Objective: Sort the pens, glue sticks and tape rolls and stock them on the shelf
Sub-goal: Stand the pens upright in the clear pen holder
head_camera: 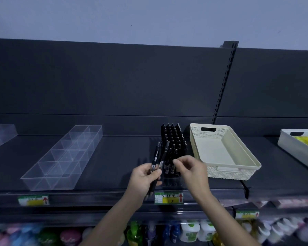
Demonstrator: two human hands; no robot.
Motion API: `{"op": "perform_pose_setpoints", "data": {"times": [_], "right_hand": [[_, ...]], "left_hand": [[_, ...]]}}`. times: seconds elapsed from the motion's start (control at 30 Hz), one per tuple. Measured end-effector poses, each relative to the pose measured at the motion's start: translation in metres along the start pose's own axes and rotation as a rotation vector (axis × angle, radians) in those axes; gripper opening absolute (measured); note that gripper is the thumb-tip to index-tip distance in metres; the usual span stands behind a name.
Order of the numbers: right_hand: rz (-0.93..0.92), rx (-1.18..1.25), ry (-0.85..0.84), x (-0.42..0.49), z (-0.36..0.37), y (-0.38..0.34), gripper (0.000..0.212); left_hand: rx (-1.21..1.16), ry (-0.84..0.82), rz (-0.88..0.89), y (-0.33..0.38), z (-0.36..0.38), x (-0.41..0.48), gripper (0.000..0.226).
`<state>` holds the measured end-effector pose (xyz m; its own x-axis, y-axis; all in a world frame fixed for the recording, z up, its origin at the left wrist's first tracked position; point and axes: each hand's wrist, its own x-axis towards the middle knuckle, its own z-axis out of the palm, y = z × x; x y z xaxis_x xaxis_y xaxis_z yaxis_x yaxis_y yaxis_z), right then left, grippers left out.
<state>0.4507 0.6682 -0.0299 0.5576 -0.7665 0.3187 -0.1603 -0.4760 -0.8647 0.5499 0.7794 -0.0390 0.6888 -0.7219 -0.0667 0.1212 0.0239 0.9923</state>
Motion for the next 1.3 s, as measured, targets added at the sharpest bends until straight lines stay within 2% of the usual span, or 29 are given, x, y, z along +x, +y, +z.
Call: {"op": "perform_pose_setpoints", "data": {"times": [0.13, 0.27, 0.37, 0.47, 0.57, 0.73, 0.9, 1.0, 1.17, 1.23, 1.3], "right_hand": [[0.060, 0.191, -0.140, -0.002, 0.002, -0.014, 0.026], [0.116, 0.207, -0.137, 0.004, -0.006, -0.010, 0.029], [0.123, 0.133, -0.011, 0.016, -0.024, -0.002, 0.027], [0.107, 0.032, 0.079, 0.028, -0.036, 0.006, 0.024], [0.055, -0.117, -0.001, 0.030, -0.029, 0.013, 0.014], [-0.016, -0.366, -0.168, 0.022, -0.010, 0.024, 0.014], [-0.010, -0.480, -0.189, 0.022, -0.002, 0.026, 0.019], [0.020, -0.470, -0.198, 0.023, 0.000, 0.026, 0.018], [0.072, -0.421, -0.208, 0.018, 0.000, 0.031, 0.022], [0.082, -0.359, -0.158, 0.013, -0.003, 0.028, 0.029], [0.059, -0.266, -0.096, 0.007, -0.009, 0.021, 0.022]], "left_hand": [[-0.037, -0.093, 0.024, 0.003, 0.014, -0.002, 0.010], [0.041, -0.090, 0.037, 0.008, 0.019, 0.001, 0.013], [0.144, -0.018, 0.052, 0.010, 0.008, 0.003, 0.016], [0.211, -0.035, 0.064, 0.007, -0.002, 0.003, 0.016], [0.237, -0.049, 0.022, 0.002, 0.000, 0.002, 0.016], [0.265, -0.009, 0.029, -0.003, -0.001, 0.002, 0.013], [0.179, 0.043, 0.042, -0.008, -0.005, 0.002, 0.021], [0.126, 0.055, 0.040, -0.008, -0.004, 0.000, 0.017], [0.186, 0.079, 0.069, -0.008, -0.001, -0.002, 0.016], [0.185, 0.083, 0.085, -0.007, 0.002, -0.002, 0.014], [0.188, 0.077, 0.109, -0.007, 0.006, -0.003, 0.018]]}}
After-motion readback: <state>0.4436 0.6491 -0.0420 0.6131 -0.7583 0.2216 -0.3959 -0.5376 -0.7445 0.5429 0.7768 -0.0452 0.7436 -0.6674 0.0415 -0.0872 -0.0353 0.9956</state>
